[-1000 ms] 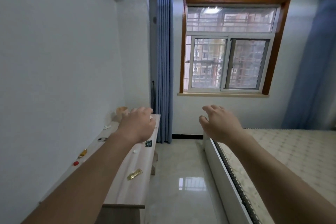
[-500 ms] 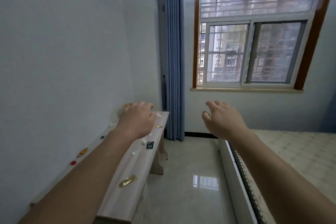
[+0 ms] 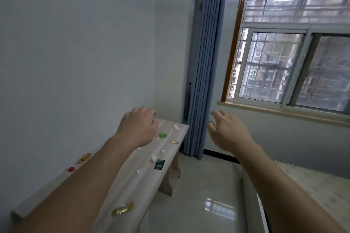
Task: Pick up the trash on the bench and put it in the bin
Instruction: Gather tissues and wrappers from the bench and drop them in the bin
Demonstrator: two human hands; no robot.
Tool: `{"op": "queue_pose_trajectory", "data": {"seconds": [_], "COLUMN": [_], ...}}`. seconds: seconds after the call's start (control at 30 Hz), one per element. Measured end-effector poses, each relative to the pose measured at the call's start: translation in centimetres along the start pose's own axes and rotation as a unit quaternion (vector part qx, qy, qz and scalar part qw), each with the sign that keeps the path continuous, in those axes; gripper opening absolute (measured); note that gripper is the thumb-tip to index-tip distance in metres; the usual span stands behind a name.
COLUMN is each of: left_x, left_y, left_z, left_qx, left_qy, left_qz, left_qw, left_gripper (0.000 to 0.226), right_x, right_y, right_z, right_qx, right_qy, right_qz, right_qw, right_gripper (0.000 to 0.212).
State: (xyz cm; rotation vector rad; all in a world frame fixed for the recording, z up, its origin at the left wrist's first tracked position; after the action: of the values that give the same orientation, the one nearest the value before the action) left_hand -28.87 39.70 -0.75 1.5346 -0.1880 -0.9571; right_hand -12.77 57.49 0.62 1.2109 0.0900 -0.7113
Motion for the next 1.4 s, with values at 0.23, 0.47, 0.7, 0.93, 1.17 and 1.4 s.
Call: {"op": "queue_pose_trajectory", "data": {"seconds": [0.23, 0.47, 0.7, 0.93, 1.17, 1.4], "left_x": [-9.0, -15.3, -18.5, -16.7, -10.4, -4.5], "left_y": [-6.6, -10.7, -15.3, -18.5, -19.2, -21.0], "left_z": [1.7, 2.2, 3.4, 5.5, 10.3, 15.5], "left_qx": [0.015, -0.003, -0.044, -0.084, -0.135, -0.179], "left_qy": [0.006, 0.023, 0.107, 0.235, 0.358, 0.420], "left_qz": [0.012, 0.026, 0.047, 0.091, 0.124, 0.132], "left_qw": [1.000, 0.999, 0.992, 0.964, 0.916, 0.880], "left_gripper": [0.041, 0.039, 0.040, 0.044, 0.041, 0.041], "right_x": [-9.7, -17.9, -25.6, -31.2, -31.8, -29.3], "right_y": [-5.1, -10.2, -16.0, -23.3, -29.7, -36.5], "right_z": [-2.3, -5.3, -7.4, -8.0, -2.2, 4.5], "right_qx": [0.011, -0.008, -0.030, -0.076, -0.126, -0.145], "right_qy": [0.002, 0.016, 0.098, 0.188, 0.270, 0.326], "right_qz": [0.015, 0.041, 0.079, 0.163, 0.231, 0.277], "right_qw": [1.000, 0.999, 0.992, 0.966, 0.926, 0.892], "right_gripper": [0.041, 0.035, 0.043, 0.046, 0.044, 0.042]}}
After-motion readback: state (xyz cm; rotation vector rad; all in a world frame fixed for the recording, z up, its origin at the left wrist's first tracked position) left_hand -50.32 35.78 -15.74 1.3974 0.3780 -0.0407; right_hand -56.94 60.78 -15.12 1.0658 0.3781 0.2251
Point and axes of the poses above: each hand's wrist, its own x-axis away from the middle knuckle, its own y-axis out of the back of the hand, z = x × y, the point moved 8 cm from there along -x, towards the middle knuckle, and after that the axes turned 15 degrees about -x, right-handed, at the moved point
